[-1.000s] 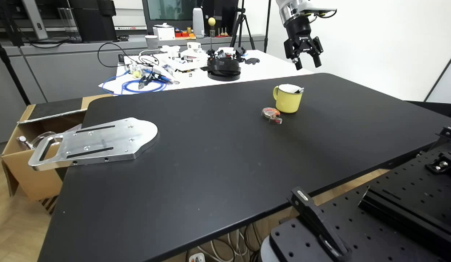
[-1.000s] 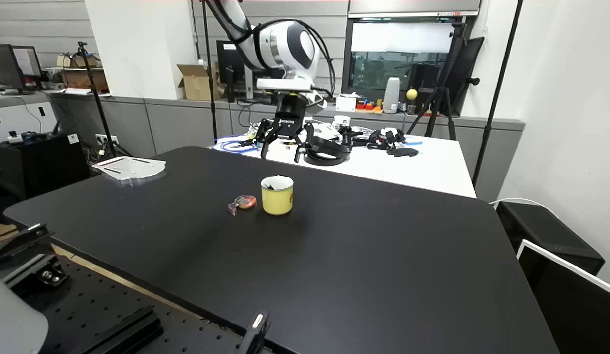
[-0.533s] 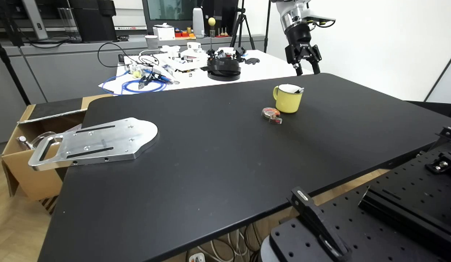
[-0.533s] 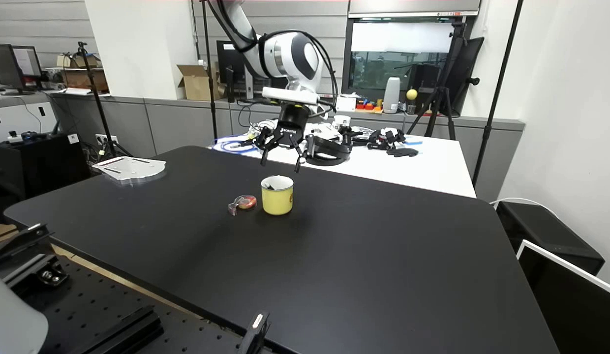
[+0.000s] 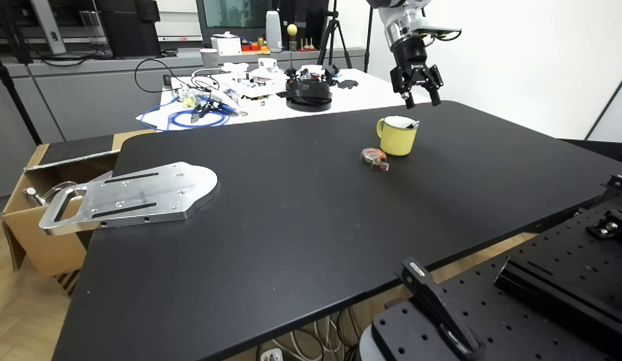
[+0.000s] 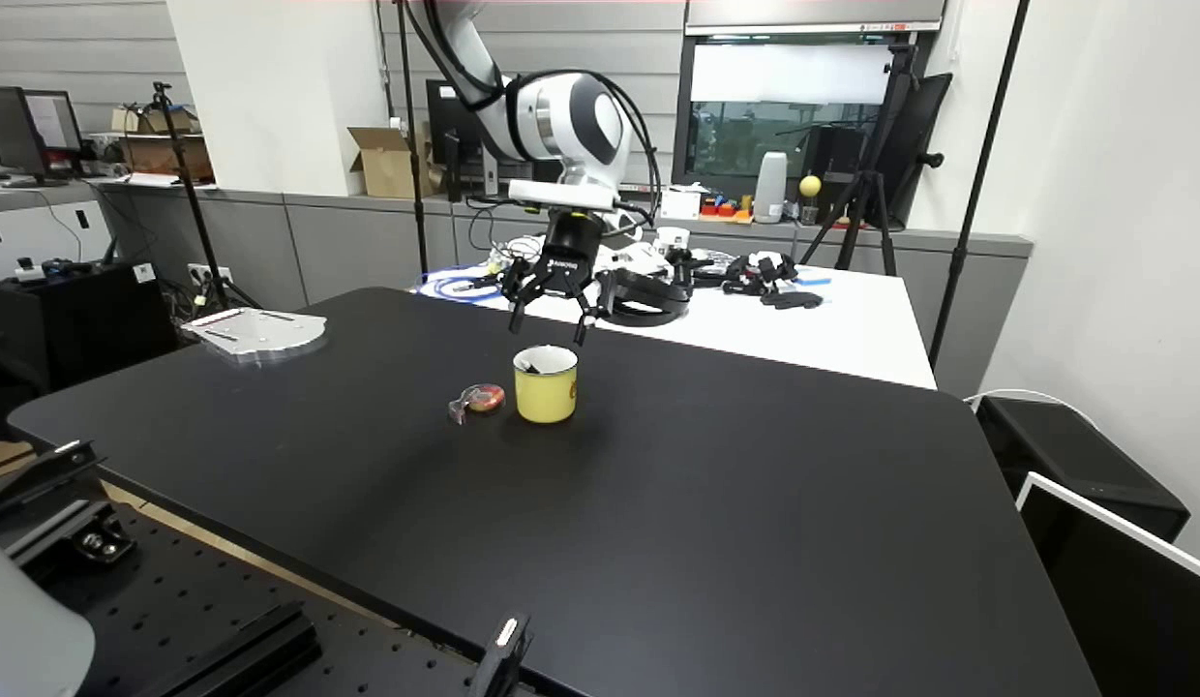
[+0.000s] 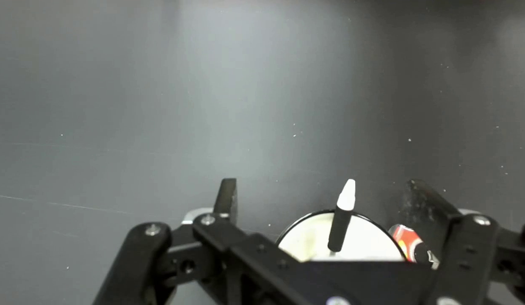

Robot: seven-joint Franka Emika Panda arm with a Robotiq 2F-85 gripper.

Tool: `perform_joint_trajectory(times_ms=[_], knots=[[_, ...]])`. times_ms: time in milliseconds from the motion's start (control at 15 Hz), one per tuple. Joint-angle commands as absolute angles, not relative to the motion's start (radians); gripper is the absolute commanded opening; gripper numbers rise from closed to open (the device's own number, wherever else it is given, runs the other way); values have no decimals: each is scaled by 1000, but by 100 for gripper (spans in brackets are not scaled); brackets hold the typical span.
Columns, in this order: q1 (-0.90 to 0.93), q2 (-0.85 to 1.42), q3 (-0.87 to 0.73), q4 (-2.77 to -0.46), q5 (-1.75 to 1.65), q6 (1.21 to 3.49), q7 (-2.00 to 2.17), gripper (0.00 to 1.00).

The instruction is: Take the pen out of the yellow mug and place it on the right side of the table

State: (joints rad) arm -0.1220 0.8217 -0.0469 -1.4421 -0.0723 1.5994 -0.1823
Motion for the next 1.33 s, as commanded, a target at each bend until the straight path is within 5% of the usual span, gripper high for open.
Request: perform_joint_trajectory(times_ms=[0, 933, 1000, 1267], knots=[[-109, 835, -51, -1428, -64, 1599, -114, 100], [-99, 865, -47, -1427, -64, 1609, -109, 100], [-98, 865, -46, -1430, -67, 1617, -112, 75], [-99, 867, -46, -1431, -66, 1623, -113, 53]])
